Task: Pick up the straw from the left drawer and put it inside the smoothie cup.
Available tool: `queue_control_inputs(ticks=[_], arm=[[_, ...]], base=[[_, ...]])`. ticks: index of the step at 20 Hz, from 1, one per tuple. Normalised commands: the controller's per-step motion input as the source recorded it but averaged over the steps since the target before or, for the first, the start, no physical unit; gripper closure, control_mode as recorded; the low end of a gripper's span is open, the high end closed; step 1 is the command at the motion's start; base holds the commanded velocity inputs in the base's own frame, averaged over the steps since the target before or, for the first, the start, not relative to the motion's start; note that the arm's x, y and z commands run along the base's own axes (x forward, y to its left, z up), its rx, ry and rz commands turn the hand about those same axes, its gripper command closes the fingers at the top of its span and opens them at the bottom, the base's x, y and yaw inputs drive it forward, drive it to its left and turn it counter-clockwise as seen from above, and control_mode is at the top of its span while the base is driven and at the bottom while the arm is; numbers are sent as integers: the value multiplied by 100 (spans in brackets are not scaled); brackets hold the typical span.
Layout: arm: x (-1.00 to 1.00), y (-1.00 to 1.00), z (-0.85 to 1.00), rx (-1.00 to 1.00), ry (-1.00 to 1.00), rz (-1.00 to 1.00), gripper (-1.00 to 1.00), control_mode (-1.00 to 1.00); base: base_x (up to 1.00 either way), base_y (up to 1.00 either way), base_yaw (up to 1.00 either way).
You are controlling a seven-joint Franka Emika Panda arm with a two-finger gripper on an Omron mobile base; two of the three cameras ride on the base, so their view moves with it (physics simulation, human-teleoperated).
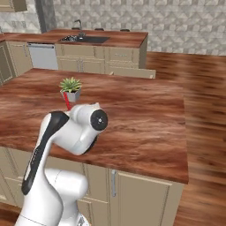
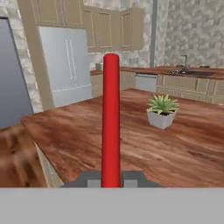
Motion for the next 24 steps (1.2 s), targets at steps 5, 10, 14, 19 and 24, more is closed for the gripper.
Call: queue_control_inputs(ticks=[5, 10, 14, 19, 24], arm=[[19, 4, 0, 4, -26, 23, 100, -100], [25, 6, 0, 10, -11, 19, 100, -100], [24, 3, 0, 13, -3, 14, 100, -100], [19, 0, 0, 22, 0, 8, 100, -100], [18, 0, 0, 24, 0, 5, 100, -100]], base=[[0, 0, 0], [0, 0, 0], [0, 0, 0], [0, 0, 0], [0, 0, 0]])
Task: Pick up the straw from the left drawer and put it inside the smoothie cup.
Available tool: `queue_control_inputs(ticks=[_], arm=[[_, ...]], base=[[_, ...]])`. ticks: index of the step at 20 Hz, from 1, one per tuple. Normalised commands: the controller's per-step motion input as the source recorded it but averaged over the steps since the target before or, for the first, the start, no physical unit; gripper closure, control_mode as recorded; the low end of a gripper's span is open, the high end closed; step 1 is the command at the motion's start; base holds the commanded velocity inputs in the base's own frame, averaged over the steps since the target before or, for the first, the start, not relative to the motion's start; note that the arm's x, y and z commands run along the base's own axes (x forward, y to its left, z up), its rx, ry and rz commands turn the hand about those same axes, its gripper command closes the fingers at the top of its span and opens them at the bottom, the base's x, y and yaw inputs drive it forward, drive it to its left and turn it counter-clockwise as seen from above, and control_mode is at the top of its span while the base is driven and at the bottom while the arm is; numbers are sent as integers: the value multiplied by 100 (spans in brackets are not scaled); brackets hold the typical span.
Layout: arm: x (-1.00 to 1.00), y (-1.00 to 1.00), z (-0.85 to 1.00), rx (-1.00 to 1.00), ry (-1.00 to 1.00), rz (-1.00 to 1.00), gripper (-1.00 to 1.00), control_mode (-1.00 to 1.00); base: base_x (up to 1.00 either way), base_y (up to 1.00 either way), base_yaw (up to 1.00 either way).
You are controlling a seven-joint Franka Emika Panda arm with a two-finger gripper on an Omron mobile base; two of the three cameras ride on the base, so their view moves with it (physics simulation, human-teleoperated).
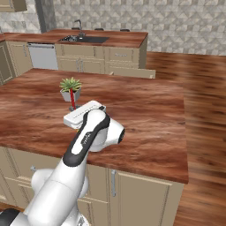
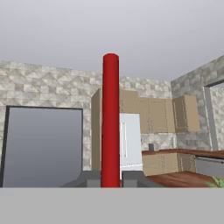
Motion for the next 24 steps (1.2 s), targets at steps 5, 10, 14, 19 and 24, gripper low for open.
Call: queue_control_inputs(ticks=[5, 10, 14, 19, 24], arm=[[8, 0, -3, 16, 0, 8, 100, -100], [11, 0, -8, 5, -1, 9, 100, -100], [16, 0, -12, 0, 0, 3, 100, -100], [15, 0, -22, 0, 0, 0, 100, -100], [20, 0, -38, -1, 0, 0, 100, -100]], base=[[0, 0, 0], [0, 0, 0], [0, 0, 0], [0, 0, 0], [0, 0, 0]])
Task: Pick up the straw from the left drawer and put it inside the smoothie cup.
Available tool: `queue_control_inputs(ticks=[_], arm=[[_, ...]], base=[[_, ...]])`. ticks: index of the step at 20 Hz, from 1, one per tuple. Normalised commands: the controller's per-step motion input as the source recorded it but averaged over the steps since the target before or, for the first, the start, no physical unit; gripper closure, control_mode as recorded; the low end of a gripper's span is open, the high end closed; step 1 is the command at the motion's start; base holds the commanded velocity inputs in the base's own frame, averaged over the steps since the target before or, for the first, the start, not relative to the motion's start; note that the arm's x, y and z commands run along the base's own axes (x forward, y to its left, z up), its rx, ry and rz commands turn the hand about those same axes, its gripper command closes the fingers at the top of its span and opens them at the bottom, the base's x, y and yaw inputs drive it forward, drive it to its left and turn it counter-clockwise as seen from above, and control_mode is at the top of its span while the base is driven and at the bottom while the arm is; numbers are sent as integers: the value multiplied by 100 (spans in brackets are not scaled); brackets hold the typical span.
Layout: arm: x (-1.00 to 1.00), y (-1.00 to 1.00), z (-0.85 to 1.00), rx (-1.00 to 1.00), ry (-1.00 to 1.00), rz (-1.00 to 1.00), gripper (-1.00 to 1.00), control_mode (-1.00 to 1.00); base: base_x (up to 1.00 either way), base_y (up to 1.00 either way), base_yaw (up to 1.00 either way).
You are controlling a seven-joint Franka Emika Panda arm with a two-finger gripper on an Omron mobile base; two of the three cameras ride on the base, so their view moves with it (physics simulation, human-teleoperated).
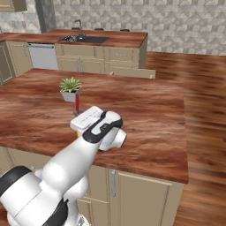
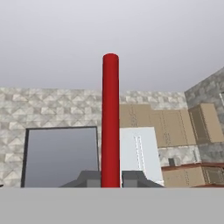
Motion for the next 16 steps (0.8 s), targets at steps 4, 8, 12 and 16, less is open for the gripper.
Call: queue_control_inputs(ticks=[4, 8, 12, 16], arm=[[25, 0, -39, 0, 0, 0, 100, -100], [28, 0, -29, 0, 0, 0, 100, -100], [29, 0, -20, 0, 0, 0, 100, -100], [29, 0, -16, 0, 0, 0, 100, -100]], base=[[0, 0, 0], [0, 0, 0], [0, 0, 0], [0, 0, 0]])
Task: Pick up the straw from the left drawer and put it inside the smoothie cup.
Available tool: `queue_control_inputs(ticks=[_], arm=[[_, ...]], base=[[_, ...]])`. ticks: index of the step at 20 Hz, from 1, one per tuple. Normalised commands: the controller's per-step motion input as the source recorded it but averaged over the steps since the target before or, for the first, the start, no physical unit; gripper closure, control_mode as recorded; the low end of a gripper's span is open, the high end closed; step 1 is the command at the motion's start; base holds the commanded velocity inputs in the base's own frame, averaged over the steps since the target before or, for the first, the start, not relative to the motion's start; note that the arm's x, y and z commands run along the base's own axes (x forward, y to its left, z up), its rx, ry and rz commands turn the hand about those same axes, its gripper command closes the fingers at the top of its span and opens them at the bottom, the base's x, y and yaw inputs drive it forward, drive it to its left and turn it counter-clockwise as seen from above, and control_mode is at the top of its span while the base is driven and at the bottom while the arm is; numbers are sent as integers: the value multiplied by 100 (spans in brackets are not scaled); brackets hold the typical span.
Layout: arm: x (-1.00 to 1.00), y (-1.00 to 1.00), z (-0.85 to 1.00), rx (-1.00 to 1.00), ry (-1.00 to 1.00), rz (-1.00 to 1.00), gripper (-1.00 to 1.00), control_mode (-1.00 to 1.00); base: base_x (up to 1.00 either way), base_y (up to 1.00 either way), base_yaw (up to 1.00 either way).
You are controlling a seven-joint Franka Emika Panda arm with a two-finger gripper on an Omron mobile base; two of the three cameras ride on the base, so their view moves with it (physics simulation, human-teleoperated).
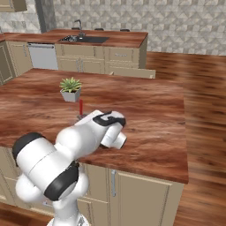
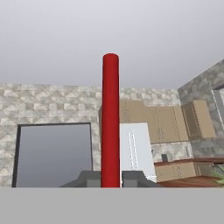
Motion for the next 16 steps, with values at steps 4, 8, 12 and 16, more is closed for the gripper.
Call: queue_control_inputs(ticks=[4, 8, 12, 16], arm=[[24, 0, -20, 0, 0, 0, 100, -100], [19, 0, -24, 0, 0, 0, 100, -100], [18, 0, -24, 0, 0, 0, 100, -100], [14, 0, -21, 0, -2, 0, 100, -100]], base=[[0, 0, 0], [0, 0, 0], [0, 0, 0], [0, 0, 0]])
